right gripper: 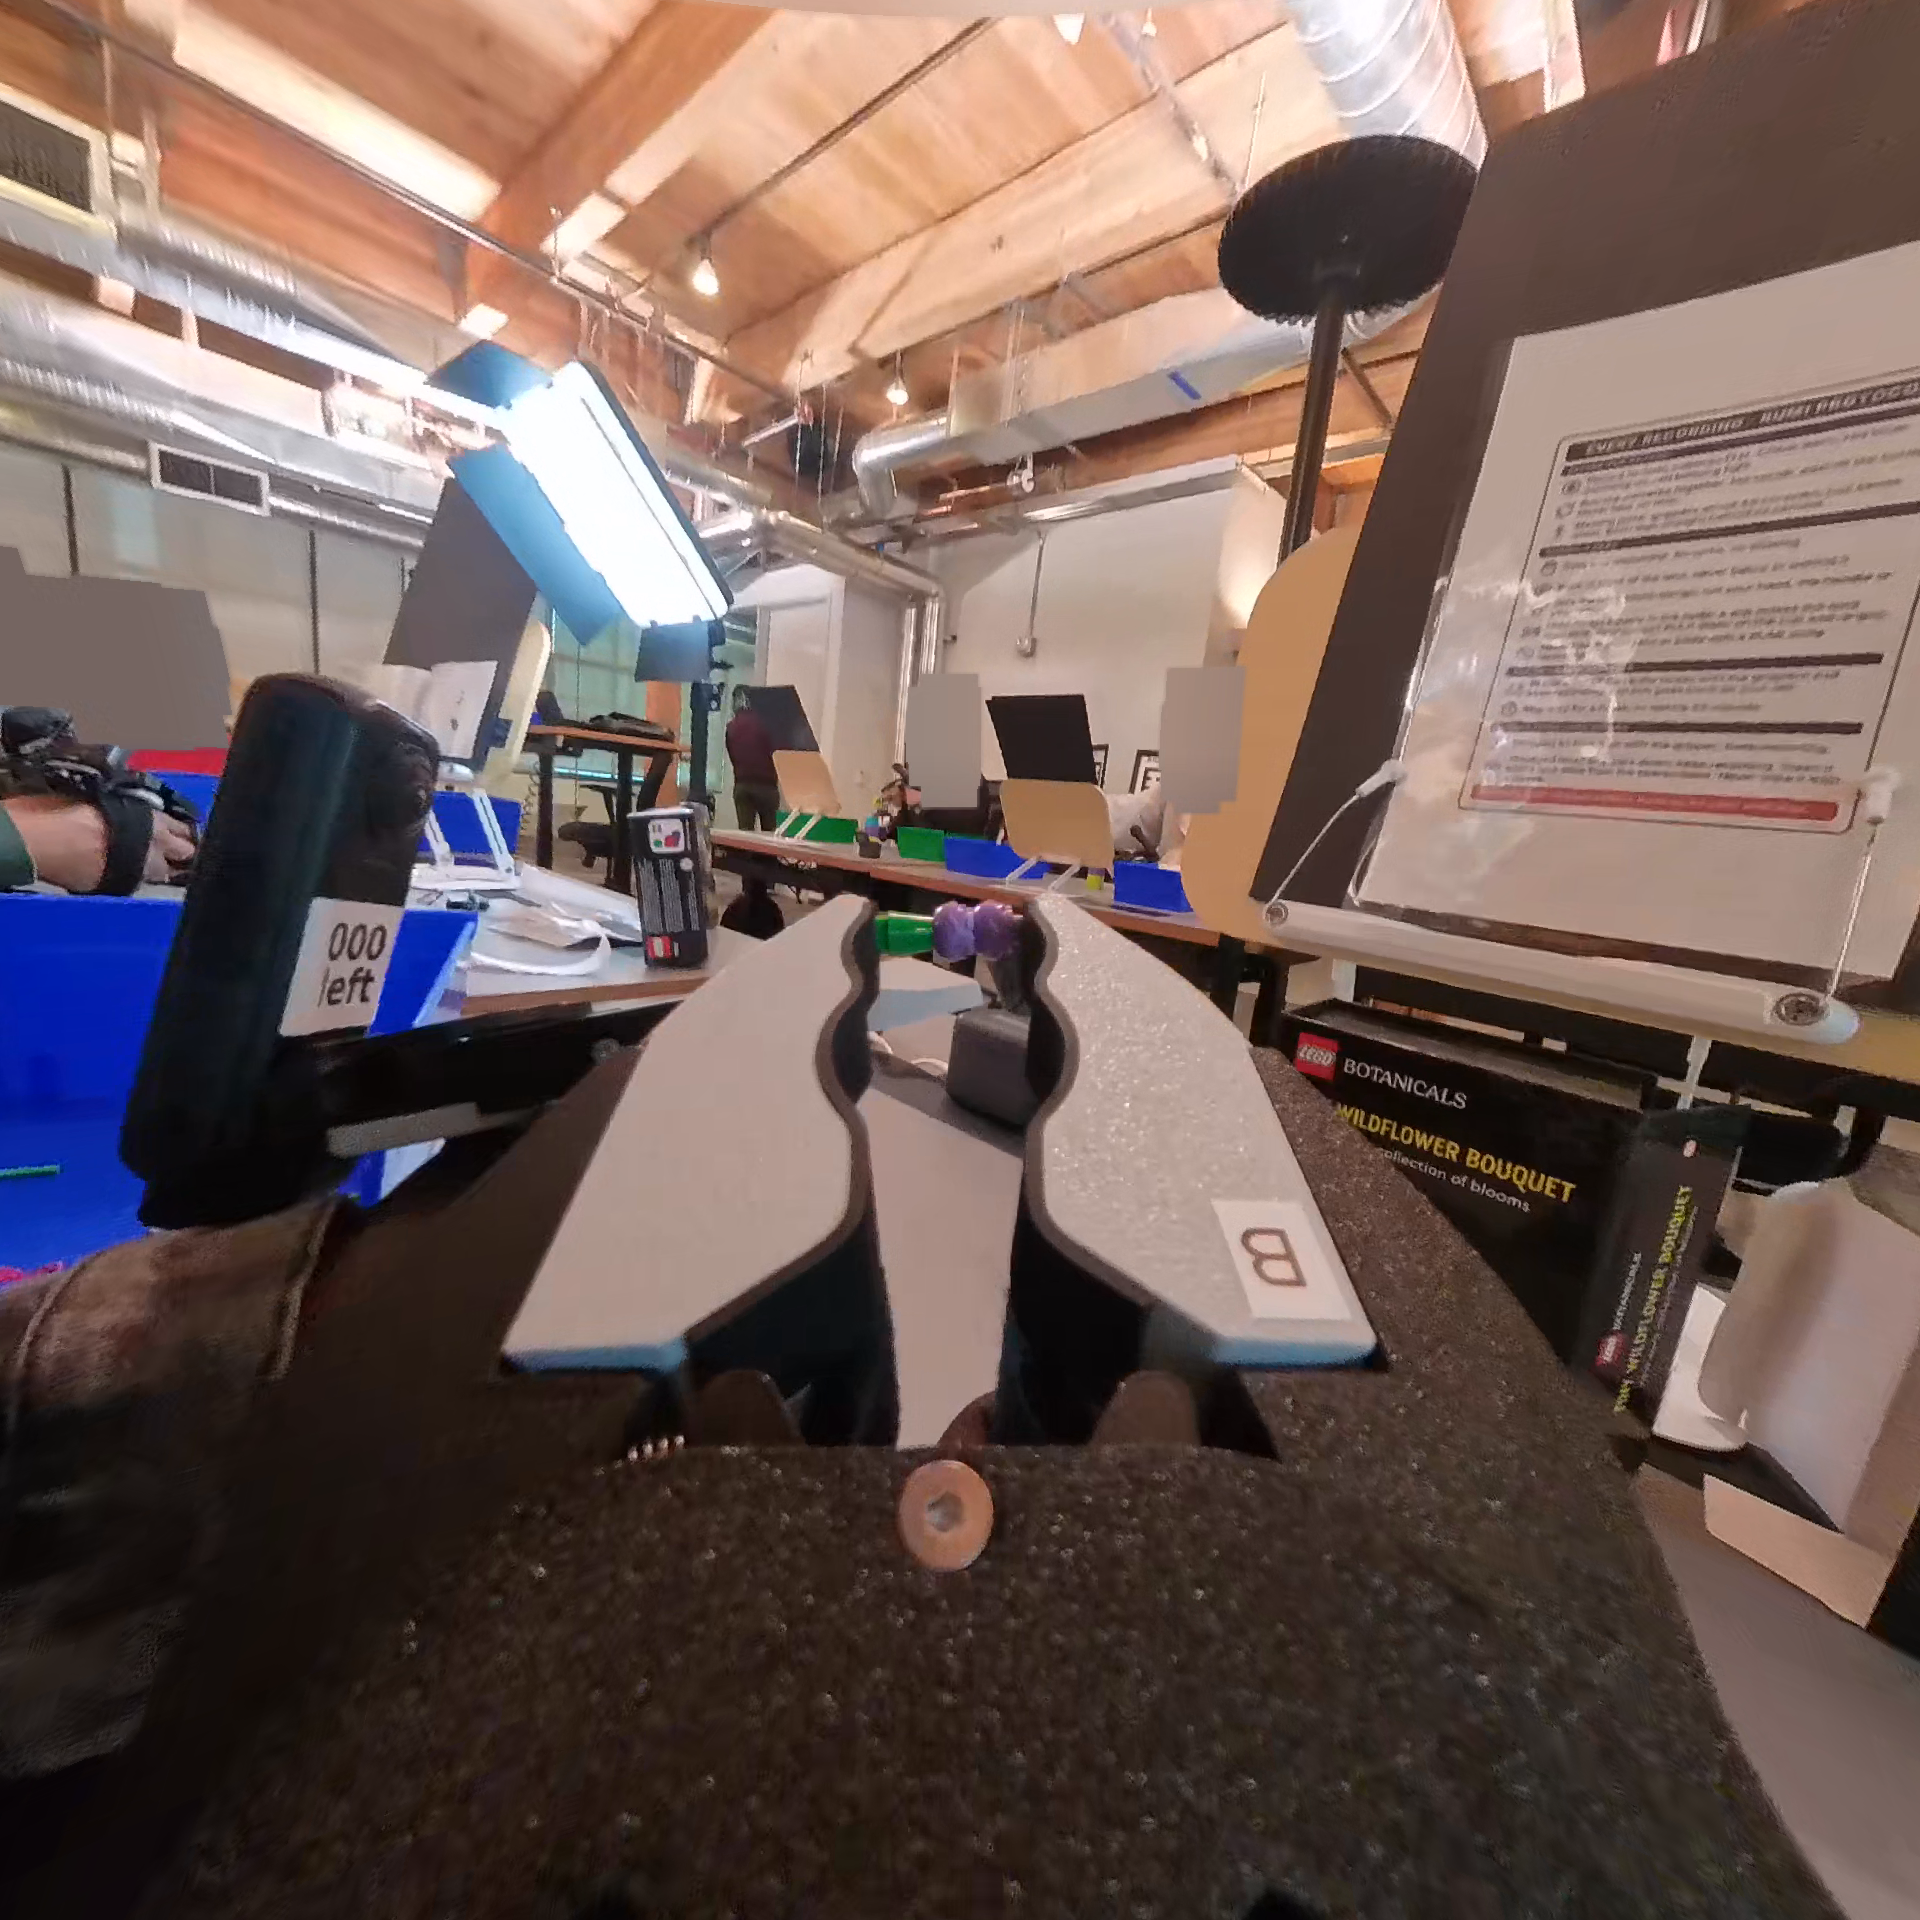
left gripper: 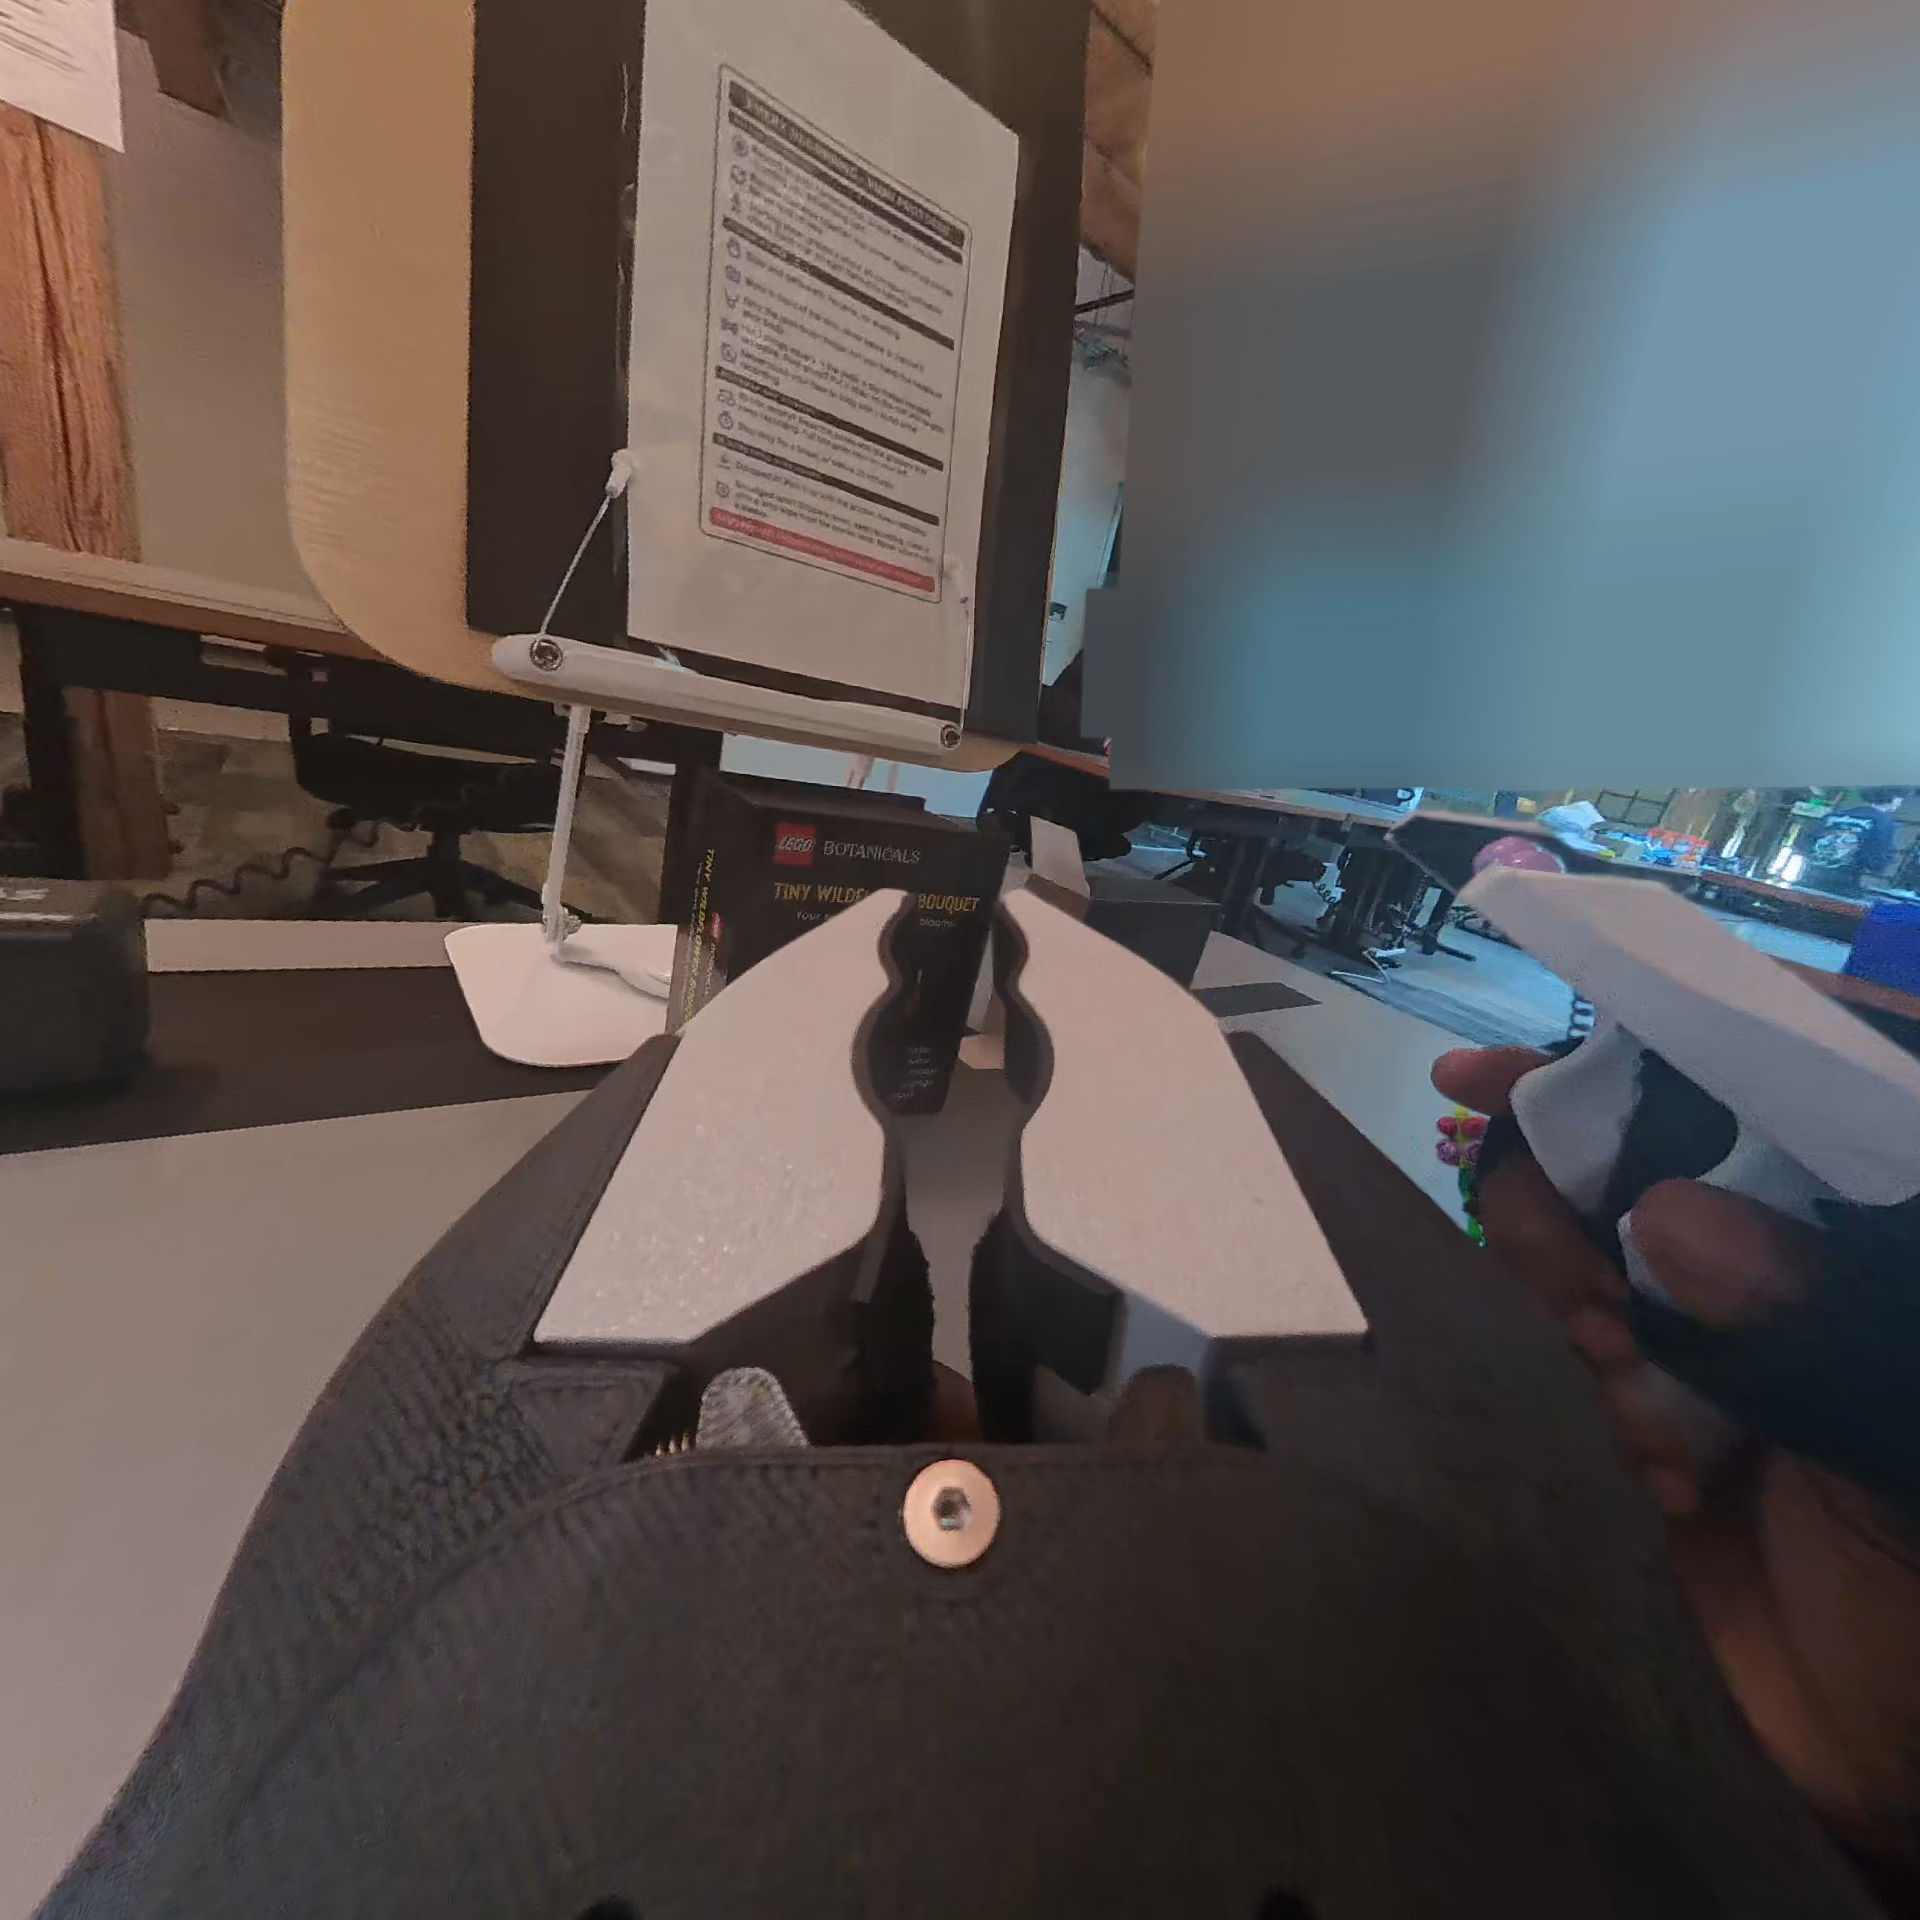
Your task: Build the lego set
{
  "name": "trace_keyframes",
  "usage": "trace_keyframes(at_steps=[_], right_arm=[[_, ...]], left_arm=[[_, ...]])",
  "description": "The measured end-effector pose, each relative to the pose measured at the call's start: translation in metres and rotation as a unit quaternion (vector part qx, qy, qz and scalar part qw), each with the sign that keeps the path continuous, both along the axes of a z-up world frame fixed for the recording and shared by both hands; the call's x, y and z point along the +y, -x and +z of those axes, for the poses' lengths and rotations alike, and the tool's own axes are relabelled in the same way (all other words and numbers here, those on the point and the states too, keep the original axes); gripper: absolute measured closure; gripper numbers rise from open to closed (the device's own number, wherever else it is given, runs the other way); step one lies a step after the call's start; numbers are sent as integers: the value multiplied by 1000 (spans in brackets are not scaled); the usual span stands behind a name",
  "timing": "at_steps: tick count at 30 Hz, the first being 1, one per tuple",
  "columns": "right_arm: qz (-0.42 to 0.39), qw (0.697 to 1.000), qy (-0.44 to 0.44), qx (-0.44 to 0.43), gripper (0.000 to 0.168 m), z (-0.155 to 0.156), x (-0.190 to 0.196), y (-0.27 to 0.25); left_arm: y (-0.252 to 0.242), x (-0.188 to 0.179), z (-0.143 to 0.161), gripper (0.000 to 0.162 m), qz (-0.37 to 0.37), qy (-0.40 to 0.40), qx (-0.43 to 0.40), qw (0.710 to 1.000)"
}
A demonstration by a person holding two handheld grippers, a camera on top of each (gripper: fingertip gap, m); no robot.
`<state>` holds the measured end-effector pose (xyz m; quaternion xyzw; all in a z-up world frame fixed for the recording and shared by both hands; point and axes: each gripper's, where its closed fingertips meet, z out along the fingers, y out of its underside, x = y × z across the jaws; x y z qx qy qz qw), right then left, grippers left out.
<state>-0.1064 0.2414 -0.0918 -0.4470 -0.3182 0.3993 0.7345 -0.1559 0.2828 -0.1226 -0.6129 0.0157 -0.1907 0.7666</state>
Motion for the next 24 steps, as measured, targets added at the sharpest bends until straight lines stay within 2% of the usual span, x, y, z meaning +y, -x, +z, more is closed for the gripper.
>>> trace_keyframes(at_steps=[6, 12, 16, 18, 21, 24], right_arm=[[13, 999, -7, -39, 142, -10, 2, 11], [14, 999, -30, -21, 142, 3, -7, 3], [4, 997, -65, -29, 142, 7, -16, -8], [30, 997, -63, -28, 143, 4, -23, -16], [71, 993, -83, -43, 142, 3, -41, -21], [100, 983, -124, -87, 142, -3, -59, -19]], left_arm=[[7, 1, -2, 151, -28, 7, -57, 998], [-17, -4, 7, 149, -73, -17, -17, 997], [-27, -13, 25, 149, -152, -15, -84, 985], [-35, -30, 44, 149, -242, 9, -119, 963], [-63, -72, 43, 139, -416, 102, -119, 896], [-74, -98, 39, 139, -462, 102, -153, 868]])
